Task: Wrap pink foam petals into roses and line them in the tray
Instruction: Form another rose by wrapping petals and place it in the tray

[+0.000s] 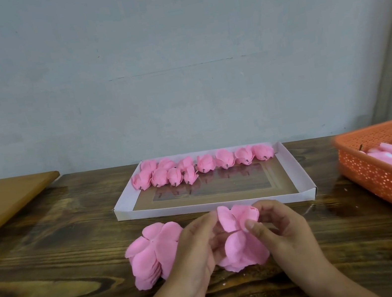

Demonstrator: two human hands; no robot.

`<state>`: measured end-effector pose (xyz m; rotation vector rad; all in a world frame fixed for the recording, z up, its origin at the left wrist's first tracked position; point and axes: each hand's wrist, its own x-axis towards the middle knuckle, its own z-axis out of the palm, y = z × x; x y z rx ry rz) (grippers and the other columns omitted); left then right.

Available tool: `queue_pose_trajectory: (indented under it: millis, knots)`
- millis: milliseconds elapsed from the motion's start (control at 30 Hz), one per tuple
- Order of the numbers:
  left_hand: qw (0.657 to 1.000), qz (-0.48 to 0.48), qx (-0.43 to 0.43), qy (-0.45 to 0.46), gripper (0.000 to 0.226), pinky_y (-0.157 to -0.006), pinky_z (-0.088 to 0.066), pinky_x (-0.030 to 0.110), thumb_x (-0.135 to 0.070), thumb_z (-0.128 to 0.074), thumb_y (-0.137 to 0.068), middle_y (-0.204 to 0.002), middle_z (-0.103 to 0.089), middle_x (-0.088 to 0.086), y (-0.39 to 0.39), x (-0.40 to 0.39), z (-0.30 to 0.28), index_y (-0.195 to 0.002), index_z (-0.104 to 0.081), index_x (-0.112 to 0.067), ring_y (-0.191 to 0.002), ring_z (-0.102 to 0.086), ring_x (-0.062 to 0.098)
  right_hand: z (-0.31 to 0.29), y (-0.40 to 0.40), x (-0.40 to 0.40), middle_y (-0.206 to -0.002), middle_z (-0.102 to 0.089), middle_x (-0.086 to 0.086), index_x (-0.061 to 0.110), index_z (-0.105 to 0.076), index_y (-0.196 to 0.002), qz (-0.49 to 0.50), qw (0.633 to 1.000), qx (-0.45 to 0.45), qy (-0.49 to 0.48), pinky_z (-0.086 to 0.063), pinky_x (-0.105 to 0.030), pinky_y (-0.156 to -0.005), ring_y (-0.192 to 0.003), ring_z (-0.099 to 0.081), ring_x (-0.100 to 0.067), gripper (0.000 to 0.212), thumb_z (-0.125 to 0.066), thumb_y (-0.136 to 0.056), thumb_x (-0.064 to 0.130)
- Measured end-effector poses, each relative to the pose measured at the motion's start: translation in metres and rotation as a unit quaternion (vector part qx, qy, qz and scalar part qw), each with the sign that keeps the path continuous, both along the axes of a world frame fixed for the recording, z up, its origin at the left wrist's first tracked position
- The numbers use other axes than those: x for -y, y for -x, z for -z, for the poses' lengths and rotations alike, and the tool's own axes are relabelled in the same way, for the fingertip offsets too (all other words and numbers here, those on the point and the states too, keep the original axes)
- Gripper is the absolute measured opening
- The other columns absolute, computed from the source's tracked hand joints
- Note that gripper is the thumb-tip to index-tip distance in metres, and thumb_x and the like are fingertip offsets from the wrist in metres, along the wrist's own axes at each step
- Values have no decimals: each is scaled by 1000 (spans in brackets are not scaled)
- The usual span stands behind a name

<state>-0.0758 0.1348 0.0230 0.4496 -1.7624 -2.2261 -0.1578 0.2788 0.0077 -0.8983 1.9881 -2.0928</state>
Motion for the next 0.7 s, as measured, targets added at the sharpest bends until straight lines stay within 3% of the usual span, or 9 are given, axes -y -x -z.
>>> queue_pose_trajectory:
  millis: [100, 233, 333, 500, 633, 700]
  knots:
    - [1000, -15, -16, 12, 44, -81, -50, 51, -39, -53, -101, -109, -72, 31, -2, 0, 0, -111, -71, 0, -105, -68, 49, 0, 1, 0, -94, -75, 0, 15, -70, -96, 11, 1000, -4, 1, -58, -31, -77, -87, -70, -20, 13, -73, -86, 7]
    - [997, -43, -8, 67, 15, -87, -59, 58, -22, -66, -96, -102, -77, 17, -2, 0, 5, -102, -78, -15, -98, -74, 36, 2, 1, -1, -93, -75, 2, 17, -70, -96, 7, 1000, -2, 4, -57, -27, -73, -84, -70, -19, 15, -73, -86, 6]
    - [995, -47, -3, 89, 13, -77, -61, 51, -18, -68, -95, -97, -78, 14, -3, 1, 8, -101, -80, -18, -91, -76, 33, 2, -1, 0, -95, -76, 2, 19, -71, -96, -9, 1000, -11, 0, -59, -29, -74, -87, -71, -16, 17, -72, -86, 5]
    - [991, -75, 7, 112, 19, -84, -62, 42, -5, -62, -95, -96, -79, 8, -3, 4, 11, -101, -78, -13, -94, -76, 26, 4, -2, 0, -94, -76, 4, 20, -72, -94, -19, 1000, -18, -4, -59, -29, -72, -86, -71, -14, 19, -71, -86, 3]
    - [989, -87, 21, 114, 23, -93, -59, 42, -14, -56, -101, -98, -80, 3, -1, 3, 12, -103, -79, -17, -98, -75, 20, 5, -3, 1, -96, -76, 3, 24, -72, -92, -33, 999, -20, -4, -61, -34, -71, -84, -72, -17, 22, -71, -87, 3]
    - [989, -88, 19, 121, 27, -90, -58, 35, -18, -53, -103, -98, -80, -1, 0, 2, 12, -99, -80, -21, -100, -74, 16, 5, -4, 1, -95, -76, 0, 27, -72, -91, -41, 999, -21, -9, -62, -43, -69, -82, -73, -23, 24, -70, -89, 4]
